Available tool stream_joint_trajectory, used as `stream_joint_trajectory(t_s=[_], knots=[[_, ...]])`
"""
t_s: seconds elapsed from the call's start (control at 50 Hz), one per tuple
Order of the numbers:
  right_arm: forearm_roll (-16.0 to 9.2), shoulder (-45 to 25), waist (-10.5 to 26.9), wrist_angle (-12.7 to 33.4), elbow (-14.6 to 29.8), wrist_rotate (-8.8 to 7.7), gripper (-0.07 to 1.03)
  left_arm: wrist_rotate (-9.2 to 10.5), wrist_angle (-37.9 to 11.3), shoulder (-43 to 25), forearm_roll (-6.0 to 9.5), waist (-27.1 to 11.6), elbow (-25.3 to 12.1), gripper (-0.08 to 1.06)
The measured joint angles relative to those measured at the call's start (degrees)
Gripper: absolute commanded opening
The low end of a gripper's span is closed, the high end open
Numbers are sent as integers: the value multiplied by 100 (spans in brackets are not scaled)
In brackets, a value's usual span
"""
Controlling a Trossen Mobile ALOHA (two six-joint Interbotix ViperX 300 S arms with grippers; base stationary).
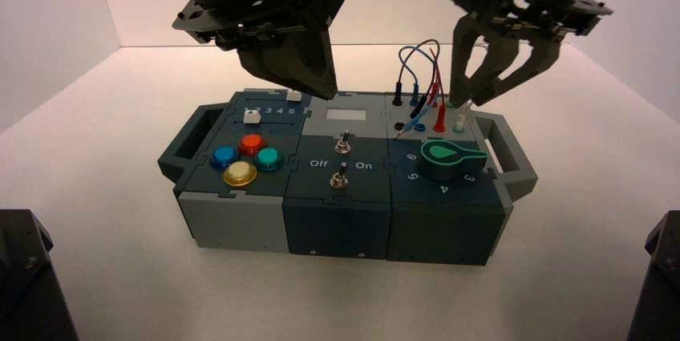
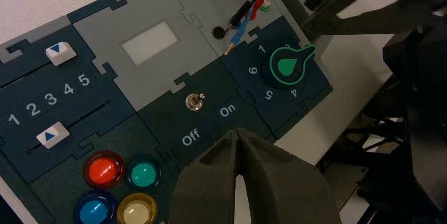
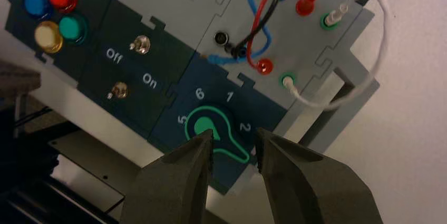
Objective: Pull the red wire.
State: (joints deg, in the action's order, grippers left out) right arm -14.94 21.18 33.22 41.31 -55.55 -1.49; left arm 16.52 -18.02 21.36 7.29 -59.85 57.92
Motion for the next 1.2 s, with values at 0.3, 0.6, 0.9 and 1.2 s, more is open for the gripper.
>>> stream_joint_trajectory(t_s=[0.3, 0.6, 0.9, 1.2], knots=[[185, -536, 0, -246, 132, -18, 40, 9, 0, 0, 0, 0, 0, -3], [334, -800, -9, -352, 272, -9, 40, 0, 0, 0, 0, 0, 0, -3], [457, -1151, 0, -439, 422, -9, 40, 9, 0, 0, 0, 0, -35, -3], [475, -1327, -9, -633, 457, 0, 38, 0, 0, -9, 0, 0, -44, -3]])
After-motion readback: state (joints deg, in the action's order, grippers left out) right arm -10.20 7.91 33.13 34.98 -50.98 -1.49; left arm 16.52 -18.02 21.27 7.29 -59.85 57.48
